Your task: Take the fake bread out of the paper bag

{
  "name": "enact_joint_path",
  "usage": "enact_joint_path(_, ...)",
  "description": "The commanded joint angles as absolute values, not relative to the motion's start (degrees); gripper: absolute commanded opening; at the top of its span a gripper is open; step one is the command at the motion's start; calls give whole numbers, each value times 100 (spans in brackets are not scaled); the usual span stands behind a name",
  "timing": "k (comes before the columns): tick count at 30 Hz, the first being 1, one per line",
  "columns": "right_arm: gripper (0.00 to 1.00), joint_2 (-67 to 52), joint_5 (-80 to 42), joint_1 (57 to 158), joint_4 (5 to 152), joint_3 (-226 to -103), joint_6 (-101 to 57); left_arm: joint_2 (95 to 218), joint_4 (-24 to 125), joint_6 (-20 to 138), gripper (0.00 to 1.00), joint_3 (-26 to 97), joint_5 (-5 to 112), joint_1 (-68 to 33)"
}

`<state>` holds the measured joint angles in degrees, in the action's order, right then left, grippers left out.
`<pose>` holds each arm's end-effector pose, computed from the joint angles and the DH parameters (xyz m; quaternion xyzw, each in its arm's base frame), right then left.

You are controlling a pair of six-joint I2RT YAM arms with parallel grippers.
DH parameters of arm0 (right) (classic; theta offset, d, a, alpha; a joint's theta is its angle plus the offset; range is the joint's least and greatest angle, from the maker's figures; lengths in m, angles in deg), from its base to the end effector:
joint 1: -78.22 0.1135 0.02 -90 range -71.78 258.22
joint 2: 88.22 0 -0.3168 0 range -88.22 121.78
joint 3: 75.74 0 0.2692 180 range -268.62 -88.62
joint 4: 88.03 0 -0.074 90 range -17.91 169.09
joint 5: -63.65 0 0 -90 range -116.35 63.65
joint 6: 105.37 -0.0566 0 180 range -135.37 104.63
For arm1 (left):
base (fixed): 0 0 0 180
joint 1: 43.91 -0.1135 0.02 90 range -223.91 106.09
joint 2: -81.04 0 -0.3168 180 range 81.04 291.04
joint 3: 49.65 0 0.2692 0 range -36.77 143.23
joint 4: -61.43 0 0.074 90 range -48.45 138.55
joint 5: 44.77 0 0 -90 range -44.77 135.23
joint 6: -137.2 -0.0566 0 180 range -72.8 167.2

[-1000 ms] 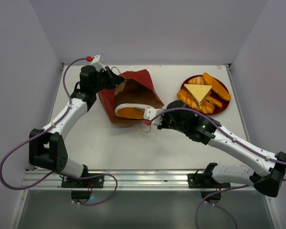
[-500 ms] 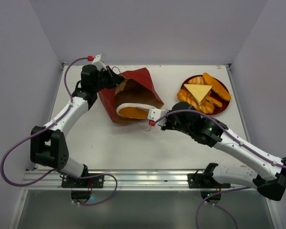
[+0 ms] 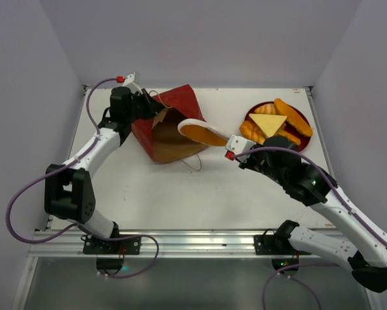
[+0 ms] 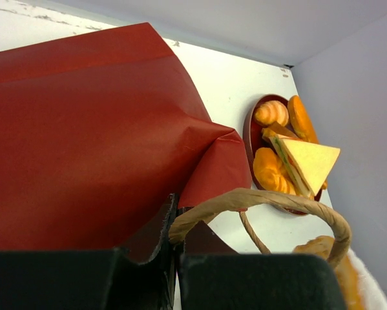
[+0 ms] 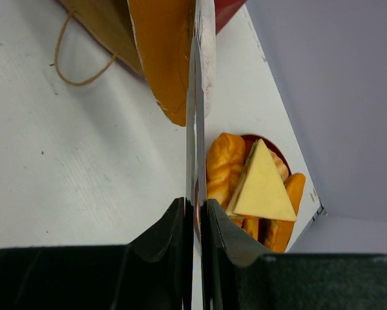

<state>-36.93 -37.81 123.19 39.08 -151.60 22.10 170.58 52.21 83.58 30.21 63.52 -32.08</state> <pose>0.1358 0.1197 0.4112 -0.5245 0.6763 -0.0522 0.5146 0.3915 -0.1001 0.3436 -0.0805 0.8045 -0.3525 0.4712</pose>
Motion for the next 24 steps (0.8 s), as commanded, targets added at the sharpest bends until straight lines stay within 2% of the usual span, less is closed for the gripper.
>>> enact_joint_path(1, 0, -3961, -4076, 12086, 4042, -15226, 2067, 17140, 5127, 8227, 0, 3301, 6114, -3310)
enact_joint_path(13, 0, -4067, -4472, 11005, 4050, -15199, 1944, 16850, 5031, 8033, 0, 3152, 6184, -3389)
enact_joint_path(24, 0, -3610, -3848, 9380, 4050, -15761, 1820, 16411, 5075, 7726, 0, 2748, 6536, -3451)
